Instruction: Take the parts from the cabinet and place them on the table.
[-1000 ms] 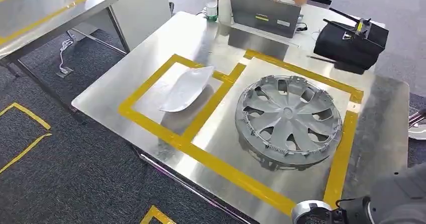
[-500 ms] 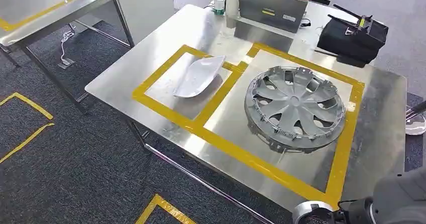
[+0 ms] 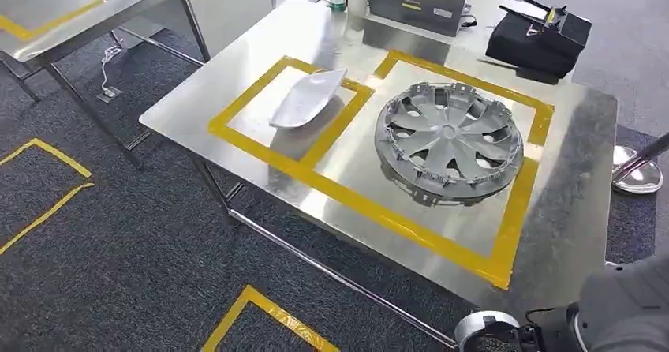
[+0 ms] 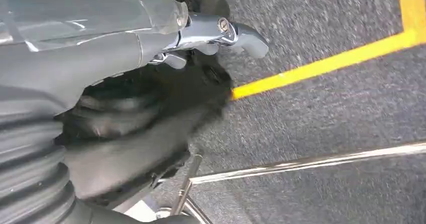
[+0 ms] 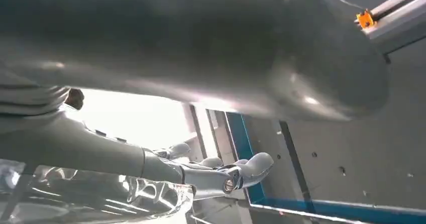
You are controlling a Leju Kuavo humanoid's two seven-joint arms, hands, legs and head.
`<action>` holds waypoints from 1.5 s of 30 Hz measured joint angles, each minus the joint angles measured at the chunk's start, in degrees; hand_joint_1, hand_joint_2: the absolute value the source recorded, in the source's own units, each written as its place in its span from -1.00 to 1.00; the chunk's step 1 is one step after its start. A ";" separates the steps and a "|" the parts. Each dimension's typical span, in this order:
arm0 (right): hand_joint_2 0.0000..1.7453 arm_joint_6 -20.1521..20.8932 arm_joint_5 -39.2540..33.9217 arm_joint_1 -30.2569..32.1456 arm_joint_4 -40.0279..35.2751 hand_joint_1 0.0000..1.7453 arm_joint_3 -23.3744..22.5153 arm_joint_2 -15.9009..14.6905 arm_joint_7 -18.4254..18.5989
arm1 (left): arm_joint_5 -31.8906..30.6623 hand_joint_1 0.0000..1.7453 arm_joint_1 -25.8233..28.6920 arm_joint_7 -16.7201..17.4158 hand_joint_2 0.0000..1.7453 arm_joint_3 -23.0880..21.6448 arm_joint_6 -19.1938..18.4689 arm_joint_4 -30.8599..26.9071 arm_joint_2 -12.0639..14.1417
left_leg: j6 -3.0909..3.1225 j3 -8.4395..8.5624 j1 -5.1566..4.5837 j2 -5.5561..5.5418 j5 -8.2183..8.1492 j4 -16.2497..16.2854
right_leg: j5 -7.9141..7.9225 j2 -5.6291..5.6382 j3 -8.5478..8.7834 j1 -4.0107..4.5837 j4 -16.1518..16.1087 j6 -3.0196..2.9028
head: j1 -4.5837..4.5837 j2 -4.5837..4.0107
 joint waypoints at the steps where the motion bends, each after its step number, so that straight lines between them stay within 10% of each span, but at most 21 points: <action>1: -1.00 0.02 -0.02 0.00 0.00 -1.00 0.00 0.02 0.00 | 0.07 -1.00 -0.21 0.02 1.00 0.02 -0.04 0.02 -0.02 | 0.03 2.29 -0.28 -0.40 -1.03 -3.71 | 0.18 -0.05 -0.48 0.10 0.57 0.28 | -0.04 0.00; 5: -1.00 0.00 0.02 0.05 0.13 -1.00 -0.42 0.00 -0.09 | 0.11 -1.00 -0.01 0.09 1.00 0.09 -0.28 0.02 -0.13 | 2.38 -0.35 -0.56 -0.29 -0.64 -3.94 | 1.70 -0.19 -1.96 -0.52 0.77 1.99 | 0.05 0.00; 9: -1.00 0.00 0.33 0.25 0.18 -1.00 -0.79 -0.02 -0.13 | 0.11 -1.00 -0.01 0.11 1.00 0.13 -0.52 0.02 -0.04 | 4.05 -3.53 -1.58 0.35 2.03 -3.85 | -11.13 0.11 -5.54 -0.39 13.74 2.03 | 0.26 0.00; 11: -1.00 0.02 0.48 0.54 0.24 -1.00 -0.85 -0.04 -0.13 | 0.09 -1.00 0.01 0.22 1.00 0.13 -0.52 0.02 -0.02 | 4.21 -5.11 -2.06 0.57 3.45 -3.68 | -11.16 0.29 -5.56 -0.01 19.26 1.56 | 0.20 0.00; 14: -1.00 0.00 0.48 0.53 0.24 -1.00 -0.85 0.00 -0.13 | 0.11 -1.00 -0.02 0.28 1.00 0.15 -0.52 0.02 -0.04 | 4.23 -7.65 -2.45 0.62 5.02 -2.86 | -4.83 0.32 2.24 0.72 11.03 0.32 | 0.24 0.00; 16: -1.00 0.02 0.46 0.39 0.24 -1.00 -0.85 0.09 -0.18 | 0.09 -1.00 -0.15 0.48 1.00 0.15 -0.50 0.02 -0.24 | 3.91 -8.39 -2.76 0.38 5.92 -2.41 | -6.83 0.29 9.42 1.25 -0.01 -0.71 | 0.27 0.00; 17: -1.00 0.02 0.44 0.39 0.24 -1.00 -0.85 0.11 -0.22 | 0.09 -1.00 -0.18 0.50 1.00 0.15 -0.50 0.02 -0.26 | 3.62 -8.63 -2.67 0.51 6.53 -2.46 | -7.38 0.32 10.00 1.30 -1.71 -0.56 | 0.15 0.00; 20: -1.00 0.00 0.46 0.44 0.26 -1.00 -0.90 0.22 -0.22 | 0.09 -1.00 -0.09 0.63 1.00 0.15 -0.50 0.02 -0.20 | 2.52 -9.39 -2.57 0.67 8.13 -2.69 | -6.13 0.34 8.60 1.45 -1.90 -1.34 | 0.26 0.00; 22: -1.00 0.00 0.48 0.51 0.33 -1.00 -0.94 0.50 -0.22 | 0.09 -1.00 -0.09 0.63 1.00 0.15 -0.52 0.02 -0.06 | 1.78 -10.51 -2.14 0.04 2.73 0.09 | -4.75 -0.02 7.16 1.02 -1.91 -2.12 | -0.04 0.00; 25: -1.00 0.00 0.46 1.05 0.33 -1.00 -0.85 0.63 -0.24 | 0.09 -1.00 -0.09 0.57 1.00 0.15 -0.57 0.02 0.24 | 0.90 -13.14 -1.63 0.03 -5.56 12.48 | -2.51 -0.18 4.46 1.01 -1.77 -2.03 | -0.13 0.00; 27: -1.00 0.02 0.31 1.07 0.44 -1.00 -0.79 0.61 -0.24 | 0.09 -1.00 -0.07 0.48 1.00 0.15 -0.66 0.02 0.35 | 0.63 -12.30 -1.24 0.03 -2.85 15.15 | -1.15 -0.29 2.56 0.90 -1.26 -1.71 | -0.13 0.00; 29: -1.00 0.02 -0.11 1.08 0.50 -1.00 -0.79 0.61 -0.28 | 0.07 -1.00 -0.09 0.41 1.00 0.15 -0.87 0.02 0.46 | 0.36 -7.15 -0.82 0.07 1.28 9.28 | -0.04 -0.30 0.26 0.61 -0.41 -1.14 | -0.15 0.00; 31: -1.00 0.00 -0.57 1.10 0.57 -1.00 -0.66 0.59 -0.59 | 0.04 -1.00 -0.23 0.35 1.00 0.15 -1.22 0.04 0.39 | -0.08 0.86 -0.51 -0.03 -0.52 -1.00 | 0.59 -0.25 -1.23 0.67 0.63 -0.41 | -0.26 0.00; 35: -1.00 0.02 -1.35 1.15 1.03 -1.00 -0.57 0.48 -0.85 | 0.55 -1.00 -0.01 0.22 1.00 0.13 -1.46 0.02 0.53 | 2.15 0.77 -1.38 -0.27 -1.13 -4.04 | 2.63 -0.40 -2.05 0.19 0.65 1.25 | -0.11 0.00; 36: -1.00 0.00 -1.86 1.21 1.25 -1.00 -0.57 0.26 -0.96 | 0.57 -1.00 0.06 0.11 1.00 0.13 -1.42 0.02 0.59 | 3.06 0.04 -1.15 0.28 -0.33 -4.23 | 2.12 -0.20 -2.49 -0.09 1.04 1.48 | -0.13 0.00; 40: -1.00 0.00 -3.56 1.27 1.77 -1.00 -0.37 -0.48 -1.20 | 0.66 -1.00 0.03 -0.04 1.00 0.15 -1.31 0.02 0.92 | 4.16 -3.48 -1.69 0.48 2.55 -4.10 | -10.88 0.06 -5.77 -0.06 14.62 1.85 | 0.13 0.00; 45: -1.00 0.02 -3.91 1.27 1.94 -1.00 -0.35 -0.65 -1.27 | 0.72 -1.00 0.02 -0.04 1.00 0.15 -1.20 0.02 0.98 | 4.20 -3.97 -1.81 0.53 3.20 -3.98 | -11.34 0.13 -6.00 -0.04 17.46 1.77 | 0.18 0.00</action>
